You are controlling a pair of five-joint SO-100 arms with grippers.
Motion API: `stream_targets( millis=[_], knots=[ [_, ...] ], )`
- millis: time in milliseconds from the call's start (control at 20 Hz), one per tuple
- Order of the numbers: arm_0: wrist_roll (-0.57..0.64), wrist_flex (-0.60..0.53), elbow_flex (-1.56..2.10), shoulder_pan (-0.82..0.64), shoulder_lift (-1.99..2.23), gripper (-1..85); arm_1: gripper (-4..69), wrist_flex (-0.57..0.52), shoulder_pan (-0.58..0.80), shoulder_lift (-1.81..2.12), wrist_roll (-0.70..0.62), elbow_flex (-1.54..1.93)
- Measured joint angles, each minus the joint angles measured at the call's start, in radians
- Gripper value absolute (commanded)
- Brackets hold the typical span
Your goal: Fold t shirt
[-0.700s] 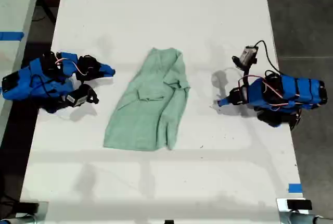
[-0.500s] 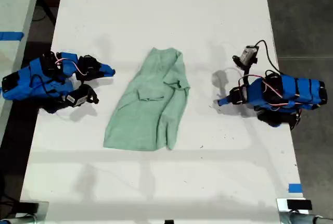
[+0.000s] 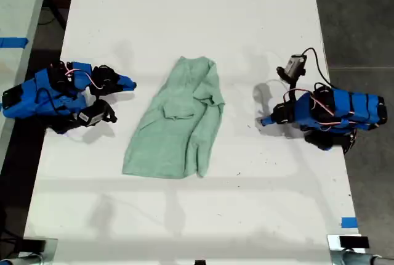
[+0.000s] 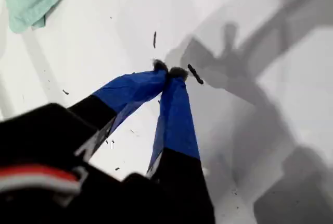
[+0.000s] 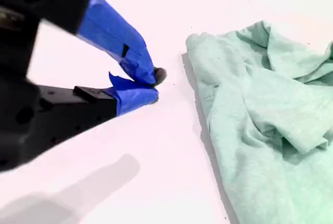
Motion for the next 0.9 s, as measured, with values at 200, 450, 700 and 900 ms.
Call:
stream_targets(
  millis=[200, 450, 700, 900],
  knots=[
    [0.000, 0.000, 0.000, 0.000, 0.000, -0.2, 2.1, 0.048, 0.028, -0.183, 0.057, -0.166],
    [0.000, 0.000, 0.000, 0.000, 0.000, -0.2, 17.1, 0.095, 0.051, -0.680, 0.054, -0.598],
    [0.000, 0.000, 0.000, 0.000, 0.000, -0.2, 28.5, 0.035, -0.040, -1.327, 0.031, -1.098],
    [0.000, 0.000, 0.000, 0.000, 0.000, -0.2, 25.8, 0.034, -0.094, -1.873, 0.002, -1.549]
  ],
)
